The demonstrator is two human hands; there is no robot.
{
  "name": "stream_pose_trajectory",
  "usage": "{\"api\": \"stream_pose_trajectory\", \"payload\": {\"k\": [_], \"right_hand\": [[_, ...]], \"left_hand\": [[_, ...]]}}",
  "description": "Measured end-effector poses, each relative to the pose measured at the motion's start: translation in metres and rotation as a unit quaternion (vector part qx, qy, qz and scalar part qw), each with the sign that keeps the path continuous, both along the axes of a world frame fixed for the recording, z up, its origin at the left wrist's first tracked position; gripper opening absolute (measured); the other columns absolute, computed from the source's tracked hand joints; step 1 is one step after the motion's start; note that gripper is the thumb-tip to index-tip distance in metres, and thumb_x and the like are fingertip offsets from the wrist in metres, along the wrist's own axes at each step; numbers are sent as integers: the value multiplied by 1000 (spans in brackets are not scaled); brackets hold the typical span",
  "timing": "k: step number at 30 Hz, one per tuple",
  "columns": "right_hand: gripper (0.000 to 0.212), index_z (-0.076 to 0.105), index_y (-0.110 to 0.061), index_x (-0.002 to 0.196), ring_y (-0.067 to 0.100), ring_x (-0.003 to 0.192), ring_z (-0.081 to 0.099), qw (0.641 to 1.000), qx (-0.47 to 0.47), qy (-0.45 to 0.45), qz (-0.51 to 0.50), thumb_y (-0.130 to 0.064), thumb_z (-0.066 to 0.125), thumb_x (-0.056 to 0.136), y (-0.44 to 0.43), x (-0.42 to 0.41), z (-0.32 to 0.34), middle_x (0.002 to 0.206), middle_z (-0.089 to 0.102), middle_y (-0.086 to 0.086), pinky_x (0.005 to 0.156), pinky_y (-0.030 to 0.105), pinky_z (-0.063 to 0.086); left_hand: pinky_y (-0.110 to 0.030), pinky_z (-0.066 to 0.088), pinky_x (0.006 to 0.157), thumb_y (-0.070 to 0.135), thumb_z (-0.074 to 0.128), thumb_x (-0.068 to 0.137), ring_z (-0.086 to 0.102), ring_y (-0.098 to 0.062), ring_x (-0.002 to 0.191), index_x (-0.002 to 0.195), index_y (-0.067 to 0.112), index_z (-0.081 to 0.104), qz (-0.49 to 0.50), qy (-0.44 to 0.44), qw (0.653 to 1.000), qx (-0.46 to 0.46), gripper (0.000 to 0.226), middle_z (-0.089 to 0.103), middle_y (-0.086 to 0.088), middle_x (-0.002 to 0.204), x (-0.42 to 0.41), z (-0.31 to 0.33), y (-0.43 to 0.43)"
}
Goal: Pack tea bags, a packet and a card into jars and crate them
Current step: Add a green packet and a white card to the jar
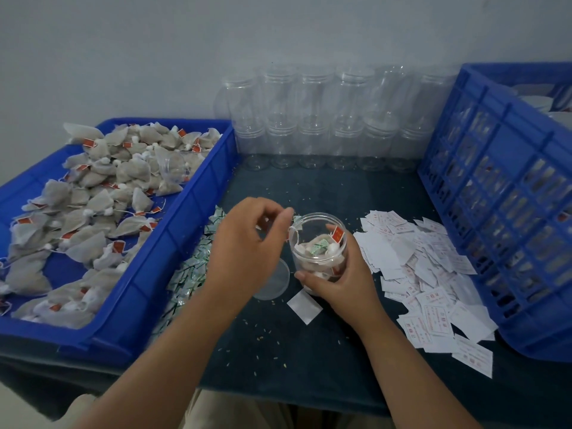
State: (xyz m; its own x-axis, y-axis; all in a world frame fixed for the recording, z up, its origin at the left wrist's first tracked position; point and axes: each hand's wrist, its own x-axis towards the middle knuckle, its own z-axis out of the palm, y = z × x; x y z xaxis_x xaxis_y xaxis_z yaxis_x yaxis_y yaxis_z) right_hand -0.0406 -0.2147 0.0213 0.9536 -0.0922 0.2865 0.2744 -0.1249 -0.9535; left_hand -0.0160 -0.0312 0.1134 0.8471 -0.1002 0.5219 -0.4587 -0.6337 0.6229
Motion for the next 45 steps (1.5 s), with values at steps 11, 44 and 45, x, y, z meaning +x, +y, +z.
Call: {"api": "stream_pose_trajectory", "payload": {"k": [11, 44, 45], "right_hand": [[76, 55, -70, 126, -1, 121, 69, 999, 16, -25, -45, -42, 96, 69, -1, -2, 7, 130, 71, -26, 91, 12, 55], [73, 59, -40, 134, 4, 122, 70, 999, 9, -4, -49, -34, 100, 73, -5, 2, -1, 129, 73, -18, 94, 14, 55], [75, 59, -41, 136, 4, 123, 70, 999, 12, -4, -48, -31, 101, 74, -5, 2, -1, 131, 73, -18, 95, 15, 55]], "left_hand": [[-32, 52, 81, 67, 63, 89, 54, -9, 102, 124, 40, 70, -75, 146, 944, 285, 45, 54, 14, 109, -43, -86, -4], [-37, 54, 82, 29, 67, 94, 69, -13, 93, 85, 22, 79, -75, -89, 976, 185, 17, 75, 12, 94, -34, -89, 3], [-33, 53, 84, 30, 69, 91, 67, -9, 94, 85, 24, 79, -39, -57, 993, 95, 13, 74, 15, 96, -34, -80, 3]]}}
